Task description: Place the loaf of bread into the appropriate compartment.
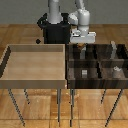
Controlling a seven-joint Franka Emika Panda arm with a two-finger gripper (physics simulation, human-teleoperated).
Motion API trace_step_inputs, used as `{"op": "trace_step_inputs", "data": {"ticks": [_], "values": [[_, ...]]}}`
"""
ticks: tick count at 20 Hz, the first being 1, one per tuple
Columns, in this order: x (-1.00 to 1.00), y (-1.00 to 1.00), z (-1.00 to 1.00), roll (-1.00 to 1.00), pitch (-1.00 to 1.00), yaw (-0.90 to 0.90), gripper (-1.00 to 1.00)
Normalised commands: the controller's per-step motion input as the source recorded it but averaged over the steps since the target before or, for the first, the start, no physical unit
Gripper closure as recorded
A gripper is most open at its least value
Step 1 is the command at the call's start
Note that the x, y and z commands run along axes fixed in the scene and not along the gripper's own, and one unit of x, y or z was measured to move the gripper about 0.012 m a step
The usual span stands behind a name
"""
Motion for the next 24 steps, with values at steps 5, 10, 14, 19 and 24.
{"op": "trace_step_inputs", "data": {"ticks": [5, 10, 14, 19, 24], "values": [[1.0, 0.0, 0.0, 0.0, 0.0, 0.0, 1.0], [1.0, 0.0, 0.0, 0.0, 0.0, 0.0, 1.0], [1.0, 0.0, 0.0, 0.0, 0.0, 0.0, 1.0], [0.0, 0.0, 0.0, 0.0, 0.0, 0.0, -1.0], [0.0, 0.0, 0.0, 0.0, 0.0, 0.0, -1.0]]}}
